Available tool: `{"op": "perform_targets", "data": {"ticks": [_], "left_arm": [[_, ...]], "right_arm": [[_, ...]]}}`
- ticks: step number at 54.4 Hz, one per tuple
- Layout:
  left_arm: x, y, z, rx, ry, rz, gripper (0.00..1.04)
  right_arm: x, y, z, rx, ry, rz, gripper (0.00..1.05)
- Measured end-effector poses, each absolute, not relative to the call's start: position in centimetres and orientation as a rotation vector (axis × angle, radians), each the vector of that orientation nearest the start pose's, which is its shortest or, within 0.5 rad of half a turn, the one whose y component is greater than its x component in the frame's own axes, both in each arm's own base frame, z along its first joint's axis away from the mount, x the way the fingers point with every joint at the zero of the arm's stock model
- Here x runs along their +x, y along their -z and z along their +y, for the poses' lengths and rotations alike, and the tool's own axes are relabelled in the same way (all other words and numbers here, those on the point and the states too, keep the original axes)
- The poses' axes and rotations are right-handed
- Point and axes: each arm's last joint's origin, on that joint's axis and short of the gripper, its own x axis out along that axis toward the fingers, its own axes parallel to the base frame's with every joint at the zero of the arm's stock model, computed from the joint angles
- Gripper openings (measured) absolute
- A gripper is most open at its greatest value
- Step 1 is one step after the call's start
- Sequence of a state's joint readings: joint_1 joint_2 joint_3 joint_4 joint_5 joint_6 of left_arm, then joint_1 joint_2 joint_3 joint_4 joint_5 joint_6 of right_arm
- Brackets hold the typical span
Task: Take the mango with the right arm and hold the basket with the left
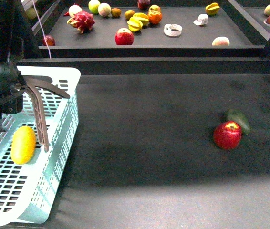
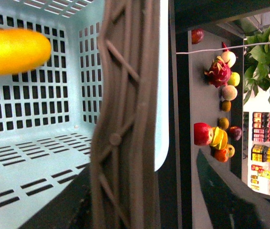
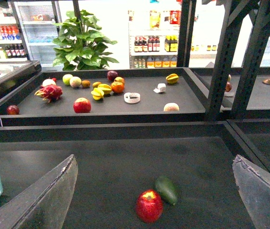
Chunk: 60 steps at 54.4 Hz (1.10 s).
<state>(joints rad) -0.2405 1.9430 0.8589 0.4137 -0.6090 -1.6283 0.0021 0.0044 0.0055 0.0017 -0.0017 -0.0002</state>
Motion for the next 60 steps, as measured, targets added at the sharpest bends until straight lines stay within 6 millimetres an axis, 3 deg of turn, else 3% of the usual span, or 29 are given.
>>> {"op": "perform_targets", "data": {"ticks": [15,25,35,47,60], "left_arm": [[32.6,-14.1,-7.7,-1.258,-0.711,0.183,0.98],[29.6,-16.6,-7.0,-1.200,-0.690,0.156,0.97],[24.9,-17.8,-2.6,-0.991,-0.812,0.117,0.97],[20.9,-17.9,2.0,-0.897,-0.867,0.073,0.97],[19.9,-17.9,2.8,-0.857,-0.877,0.074,0.97]], "right_arm": [[9.8,-16.5,0.0,0.000,-0.004,-0.003,0.97],[9.8,-16.5,0.0,0.000,-0.004,-0.003,0.97],[9.8,-16.5,0.0,0.000,-0.004,-0.003,0.97],[9.8,-16.5,0.0,0.000,-0.004,-0.003,0.97],[9.8,-16.5,0.0,0.000,-0.004,-0.003,0.97]]}}
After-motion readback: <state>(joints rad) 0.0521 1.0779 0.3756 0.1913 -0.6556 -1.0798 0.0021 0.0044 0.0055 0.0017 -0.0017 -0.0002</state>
